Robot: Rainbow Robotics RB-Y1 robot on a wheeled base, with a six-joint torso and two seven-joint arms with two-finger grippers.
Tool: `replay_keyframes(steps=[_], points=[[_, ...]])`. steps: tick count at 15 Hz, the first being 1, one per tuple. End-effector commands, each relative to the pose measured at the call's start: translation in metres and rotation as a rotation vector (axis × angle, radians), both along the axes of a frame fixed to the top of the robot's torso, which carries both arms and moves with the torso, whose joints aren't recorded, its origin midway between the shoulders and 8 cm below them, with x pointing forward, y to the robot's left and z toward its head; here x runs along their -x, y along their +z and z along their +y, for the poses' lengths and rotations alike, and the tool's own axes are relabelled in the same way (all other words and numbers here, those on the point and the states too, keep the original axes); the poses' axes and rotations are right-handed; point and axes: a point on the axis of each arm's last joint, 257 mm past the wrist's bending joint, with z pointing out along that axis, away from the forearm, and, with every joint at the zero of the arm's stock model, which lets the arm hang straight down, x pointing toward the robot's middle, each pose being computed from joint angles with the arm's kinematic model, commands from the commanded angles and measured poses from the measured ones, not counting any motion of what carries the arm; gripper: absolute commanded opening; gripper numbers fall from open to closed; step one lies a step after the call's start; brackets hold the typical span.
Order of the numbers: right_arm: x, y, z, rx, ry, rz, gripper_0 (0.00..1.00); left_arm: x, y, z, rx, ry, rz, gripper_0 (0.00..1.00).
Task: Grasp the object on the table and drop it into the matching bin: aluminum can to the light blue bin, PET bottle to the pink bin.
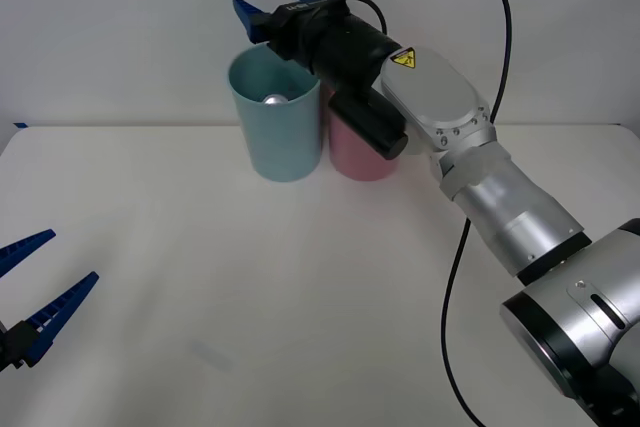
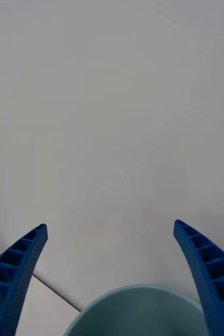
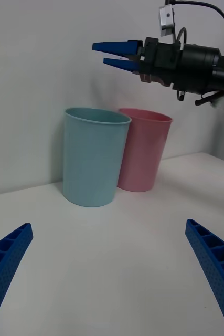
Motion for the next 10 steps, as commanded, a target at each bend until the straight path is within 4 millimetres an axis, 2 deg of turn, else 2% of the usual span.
replay_keyframes(steps=[1,5,10], points=[[0.006,0.001,-0.003,-0.007,0.017,-0.007,1.00,0.000,0.000,0.000,0.000,0.000,0.000,1.00],[0.036,0.002,-0.013,-0.019,0.059,-0.050,1.00,0.000,0.000,0.000,0.000,0.000,0.000,1.00],[0.093,-0.014,-0.035,0.010,0.146,-0.088,1.00,0.000,0.000,0.000,0.000,0.000,0.000,1.00]])
